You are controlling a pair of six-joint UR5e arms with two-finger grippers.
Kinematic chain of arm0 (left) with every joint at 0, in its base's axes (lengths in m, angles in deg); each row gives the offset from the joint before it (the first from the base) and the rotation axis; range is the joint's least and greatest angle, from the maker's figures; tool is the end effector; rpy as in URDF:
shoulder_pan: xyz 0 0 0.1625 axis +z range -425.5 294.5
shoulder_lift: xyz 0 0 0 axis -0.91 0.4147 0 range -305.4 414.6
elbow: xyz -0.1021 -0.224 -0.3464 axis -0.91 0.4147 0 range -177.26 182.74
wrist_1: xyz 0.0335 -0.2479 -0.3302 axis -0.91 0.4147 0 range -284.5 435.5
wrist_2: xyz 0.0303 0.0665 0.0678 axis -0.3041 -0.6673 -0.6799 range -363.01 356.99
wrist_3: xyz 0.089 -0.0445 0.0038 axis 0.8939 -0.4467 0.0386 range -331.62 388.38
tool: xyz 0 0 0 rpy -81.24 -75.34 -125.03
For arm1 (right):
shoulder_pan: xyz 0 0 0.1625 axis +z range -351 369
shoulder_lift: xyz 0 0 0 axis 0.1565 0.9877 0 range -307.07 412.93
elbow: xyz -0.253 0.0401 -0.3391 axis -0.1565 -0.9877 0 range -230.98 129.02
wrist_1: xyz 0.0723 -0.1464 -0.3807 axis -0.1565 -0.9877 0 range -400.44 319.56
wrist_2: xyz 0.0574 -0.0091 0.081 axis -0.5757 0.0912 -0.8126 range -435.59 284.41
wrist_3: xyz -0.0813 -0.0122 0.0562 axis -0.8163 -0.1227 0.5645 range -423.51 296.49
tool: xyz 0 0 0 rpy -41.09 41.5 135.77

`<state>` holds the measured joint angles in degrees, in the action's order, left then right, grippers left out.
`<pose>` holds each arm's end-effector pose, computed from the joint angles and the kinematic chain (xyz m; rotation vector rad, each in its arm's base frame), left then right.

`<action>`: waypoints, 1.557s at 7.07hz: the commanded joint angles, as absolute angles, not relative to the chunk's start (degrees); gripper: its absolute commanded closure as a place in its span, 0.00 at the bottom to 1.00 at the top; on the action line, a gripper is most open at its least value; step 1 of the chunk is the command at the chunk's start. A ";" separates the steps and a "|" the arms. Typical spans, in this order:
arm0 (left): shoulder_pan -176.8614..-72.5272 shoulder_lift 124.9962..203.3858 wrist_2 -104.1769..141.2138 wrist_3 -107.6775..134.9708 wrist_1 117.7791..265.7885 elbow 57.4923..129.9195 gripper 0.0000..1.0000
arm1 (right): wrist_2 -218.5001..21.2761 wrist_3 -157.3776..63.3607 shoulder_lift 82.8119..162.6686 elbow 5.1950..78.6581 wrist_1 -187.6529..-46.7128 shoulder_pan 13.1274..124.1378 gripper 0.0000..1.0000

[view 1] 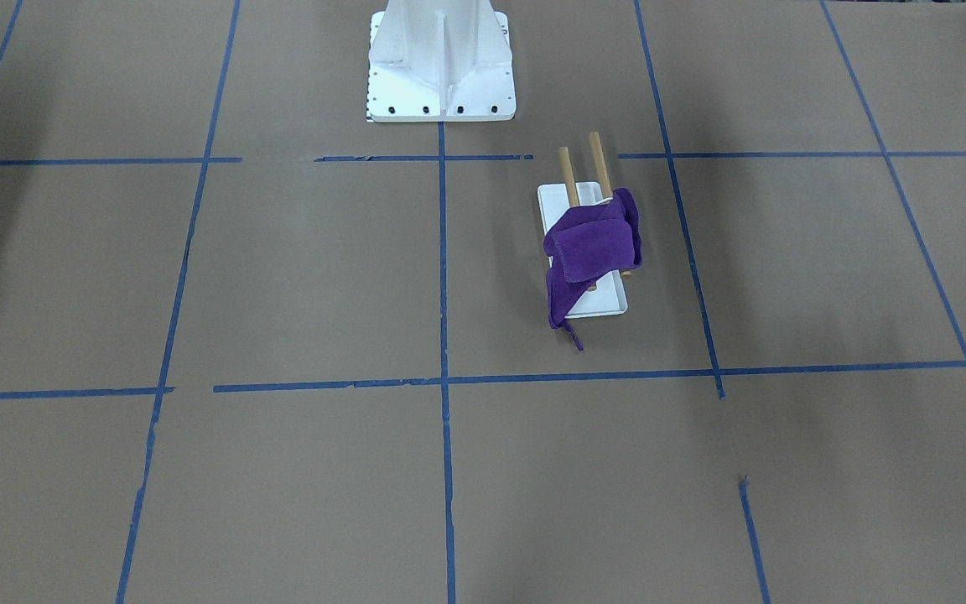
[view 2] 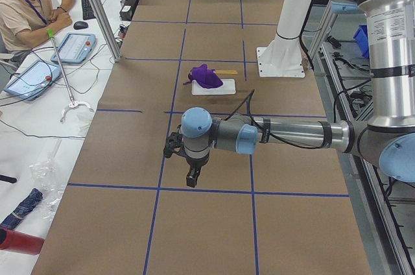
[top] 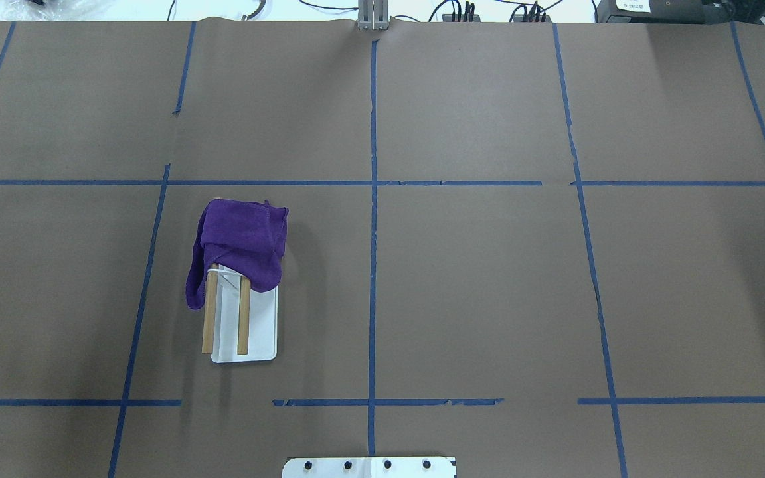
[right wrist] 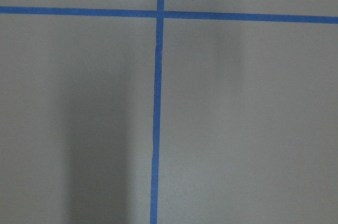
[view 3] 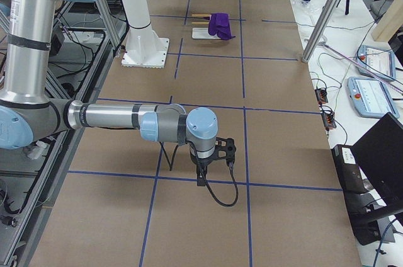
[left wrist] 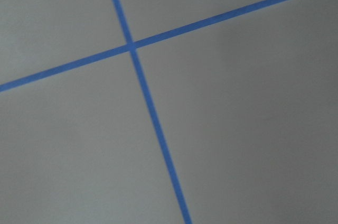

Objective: Hang towel on rack

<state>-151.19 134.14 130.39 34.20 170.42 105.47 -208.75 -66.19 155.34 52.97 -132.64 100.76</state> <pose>-0.0329 -0.4264 0.6242 0.1297 0.7564 0.2157 0.0774 -0.3974 0.6408 0.0182 -0.7531 -0.0110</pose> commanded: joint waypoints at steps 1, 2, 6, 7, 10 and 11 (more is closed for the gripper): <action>-152.16 134.14 129.96 34.09 168.58 105.48 0.00 | -208.74 -66.15 155.33 52.99 -132.63 100.76 0.00; -152.16 134.31 129.79 34.18 168.84 105.39 0.00 | -208.74 -66.23 155.41 53.08 -132.63 100.76 0.00; -152.42 134.84 129.70 33.92 169.02 105.57 0.00 | -208.92 -66.15 155.24 53.26 -132.63 100.76 0.00; -152.51 134.75 128.92 33.91 169.11 105.83 0.00 | -208.83 -66.15 155.24 53.26 -132.63 100.76 0.00; -152.51 134.93 126.80 33.91 169.11 106.10 0.00 | -209.01 -66.15 155.32 53.35 -132.63 100.76 0.00; -152.51 134.93 126.89 33.83 169.11 106.10 0.00 | -208.66 -66.23 155.33 53.35 -132.55 100.76 0.00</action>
